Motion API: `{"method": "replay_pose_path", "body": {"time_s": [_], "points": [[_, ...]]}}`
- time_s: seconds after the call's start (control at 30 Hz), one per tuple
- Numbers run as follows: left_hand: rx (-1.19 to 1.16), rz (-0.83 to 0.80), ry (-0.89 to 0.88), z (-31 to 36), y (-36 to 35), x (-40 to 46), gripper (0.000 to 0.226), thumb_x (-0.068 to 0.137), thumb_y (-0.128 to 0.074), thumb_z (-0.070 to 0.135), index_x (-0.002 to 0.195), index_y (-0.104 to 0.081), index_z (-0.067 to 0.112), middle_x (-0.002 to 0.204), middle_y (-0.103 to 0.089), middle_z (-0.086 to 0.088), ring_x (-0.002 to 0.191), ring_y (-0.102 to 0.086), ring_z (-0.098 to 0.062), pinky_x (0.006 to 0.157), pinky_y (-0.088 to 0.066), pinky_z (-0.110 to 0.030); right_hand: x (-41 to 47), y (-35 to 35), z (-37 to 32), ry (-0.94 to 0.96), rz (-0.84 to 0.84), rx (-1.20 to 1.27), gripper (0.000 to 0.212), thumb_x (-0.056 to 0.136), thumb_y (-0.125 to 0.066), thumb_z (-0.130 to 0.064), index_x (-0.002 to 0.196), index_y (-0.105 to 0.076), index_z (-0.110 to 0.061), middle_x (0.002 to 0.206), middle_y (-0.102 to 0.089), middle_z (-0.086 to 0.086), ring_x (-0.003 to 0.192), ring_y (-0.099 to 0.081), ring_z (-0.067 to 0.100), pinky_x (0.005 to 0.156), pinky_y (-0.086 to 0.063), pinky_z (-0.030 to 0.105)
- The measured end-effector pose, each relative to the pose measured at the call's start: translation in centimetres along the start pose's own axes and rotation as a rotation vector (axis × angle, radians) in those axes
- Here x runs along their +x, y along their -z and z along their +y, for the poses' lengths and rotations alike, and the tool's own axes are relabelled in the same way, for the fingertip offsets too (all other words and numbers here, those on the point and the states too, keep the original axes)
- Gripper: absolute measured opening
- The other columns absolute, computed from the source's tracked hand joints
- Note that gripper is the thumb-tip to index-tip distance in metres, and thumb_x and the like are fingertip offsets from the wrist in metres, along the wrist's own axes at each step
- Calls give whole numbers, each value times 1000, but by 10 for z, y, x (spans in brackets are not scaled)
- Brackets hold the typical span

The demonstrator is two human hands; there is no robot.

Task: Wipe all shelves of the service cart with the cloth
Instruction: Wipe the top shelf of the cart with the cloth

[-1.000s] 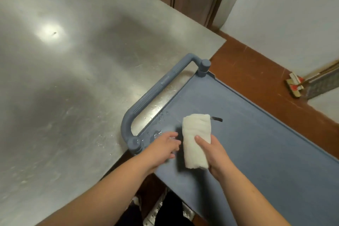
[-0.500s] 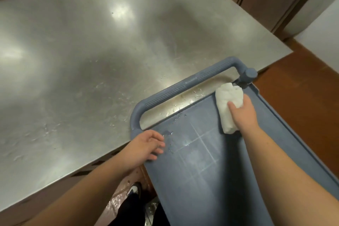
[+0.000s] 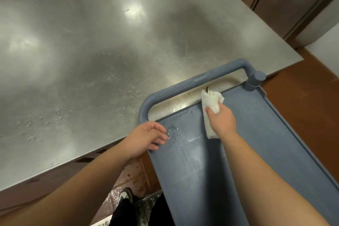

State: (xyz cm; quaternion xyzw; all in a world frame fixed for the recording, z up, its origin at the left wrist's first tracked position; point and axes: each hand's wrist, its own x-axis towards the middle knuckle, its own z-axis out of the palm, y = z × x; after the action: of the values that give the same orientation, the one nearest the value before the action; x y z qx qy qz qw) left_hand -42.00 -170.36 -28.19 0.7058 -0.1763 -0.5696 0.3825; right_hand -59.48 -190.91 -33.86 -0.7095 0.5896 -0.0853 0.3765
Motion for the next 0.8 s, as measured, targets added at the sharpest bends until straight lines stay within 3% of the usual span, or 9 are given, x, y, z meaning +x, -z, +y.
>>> {"method": "replay_pose_path", "body": {"time_s": [0.17,0.3,0.43,0.6,0.7,0.8], "points": [[-6,22,-18,-1,5,-10,17,94,-49,7,98,-63,15,90,-74,-3,80,-68,-15,75,-55,-31,-41,-29,-21,32,-98,-28,31,98,-48,-36,121,-63,-24,106,-68,9,89,-59,29,74,-42,31],[-4,43,-40,-5,15,-17,18,93,-47,6,96,-63,15,86,-73,-1,74,-67,-12,74,-54,-32,-84,-59,-40,110,-198,-49,32,91,-50,-40,116,-65,-27,102,-70,7,92,-65,32,79,-53,37],[-13,49,-42,-13,29,-29,18,93,-48,6,96,-63,15,85,-71,-2,75,-66,-12,73,-54,-31,-109,-76,-53,137,-275,-6,28,92,-50,-39,112,-66,-30,98,-69,1,90,-64,25,75,-49,34],[-55,61,-42,-21,47,-37,18,93,-47,4,96,-62,14,88,-70,-3,77,-66,-14,70,-53,-29,-97,-46,-47,85,-97,138,16,96,-54,-31,108,-64,-28,99,-68,2,90,-63,23,76,-47,34],[-86,86,-34,-26,54,-37,19,93,-47,4,94,-62,15,88,-70,-4,78,-65,-14,72,-54,-29,-74,-25,-32,98,4,32,17,94,-53,-29,107,-62,-32,96,-66,4,86,-61,24,66,-43,32],[-107,104,-14,-35,54,-35,18,93,-47,4,93,-61,16,89,-69,-4,78,-64,-14,71,-54,-30,-59,-30,-18,68,-42,-133,30,91,-49,-30,119,-60,-35,102,-61,11,87,-59,29,73,-44,36]]}}
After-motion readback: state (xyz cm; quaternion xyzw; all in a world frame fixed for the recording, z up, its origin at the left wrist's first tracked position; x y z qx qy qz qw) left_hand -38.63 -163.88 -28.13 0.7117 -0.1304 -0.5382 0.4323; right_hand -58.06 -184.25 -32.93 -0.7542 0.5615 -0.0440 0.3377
